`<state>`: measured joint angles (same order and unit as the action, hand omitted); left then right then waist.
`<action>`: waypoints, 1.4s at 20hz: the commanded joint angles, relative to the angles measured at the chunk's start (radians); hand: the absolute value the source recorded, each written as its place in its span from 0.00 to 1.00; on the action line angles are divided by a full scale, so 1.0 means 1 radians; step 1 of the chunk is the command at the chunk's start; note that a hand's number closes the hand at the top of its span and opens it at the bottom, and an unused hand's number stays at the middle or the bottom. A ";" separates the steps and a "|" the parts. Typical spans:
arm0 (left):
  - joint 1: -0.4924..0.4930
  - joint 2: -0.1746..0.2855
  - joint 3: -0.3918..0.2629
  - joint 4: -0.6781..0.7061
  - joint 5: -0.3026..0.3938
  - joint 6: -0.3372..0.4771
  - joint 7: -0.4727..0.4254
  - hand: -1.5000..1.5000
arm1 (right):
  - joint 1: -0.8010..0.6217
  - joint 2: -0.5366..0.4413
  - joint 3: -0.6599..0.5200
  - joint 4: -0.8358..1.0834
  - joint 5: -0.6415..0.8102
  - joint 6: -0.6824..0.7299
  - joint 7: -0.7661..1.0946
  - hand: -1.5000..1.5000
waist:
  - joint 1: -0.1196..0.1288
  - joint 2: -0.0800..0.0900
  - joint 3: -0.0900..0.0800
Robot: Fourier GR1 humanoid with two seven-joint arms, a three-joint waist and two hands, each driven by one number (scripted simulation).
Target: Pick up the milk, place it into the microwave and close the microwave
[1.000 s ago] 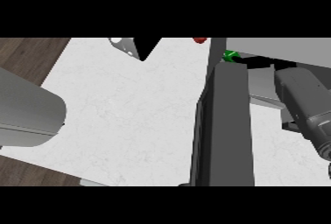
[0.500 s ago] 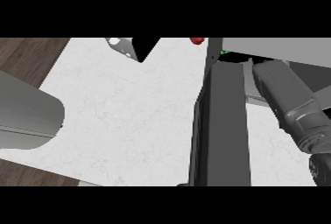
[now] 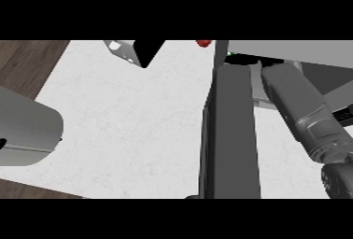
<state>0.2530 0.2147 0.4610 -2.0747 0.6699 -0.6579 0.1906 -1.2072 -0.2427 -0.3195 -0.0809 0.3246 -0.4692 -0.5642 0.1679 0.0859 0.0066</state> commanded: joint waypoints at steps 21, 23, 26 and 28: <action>0.057 -0.141 -0.219 0.113 -0.219 -0.242 -0.086 0.00 | 0.222 0.035 -0.128 -0.023 -0.147 0.462 -0.239 0.00 | -0.125 -0.063 -0.004; 0.088 -0.152 -0.263 0.085 -0.224 -0.261 -0.068 0.00 | 0.211 0.026 -0.131 -0.025 -0.157 0.535 -0.207 0.00 | -0.131 -0.072 -0.005; 0.045 -0.187 -0.275 0.147 -0.346 -0.280 -0.105 0.00 | 0.265 0.064 -0.135 -0.040 -0.176 0.597 -0.250 0.00 | -0.152 -0.080 -0.006; 0.024 -0.188 -0.270 0.157 -0.373 -0.292 -0.133 0.00 | 0.322 0.087 -0.145 -0.041 -0.194 0.646 -0.292 0.00 | -0.153 -0.080 -0.006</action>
<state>0.3040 0.0431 0.2038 -1.9584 0.3755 -0.9187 0.0910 -0.9509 -0.1979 -0.4541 -0.1143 0.1564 0.0905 -0.8079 0.0298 0.0130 0.0013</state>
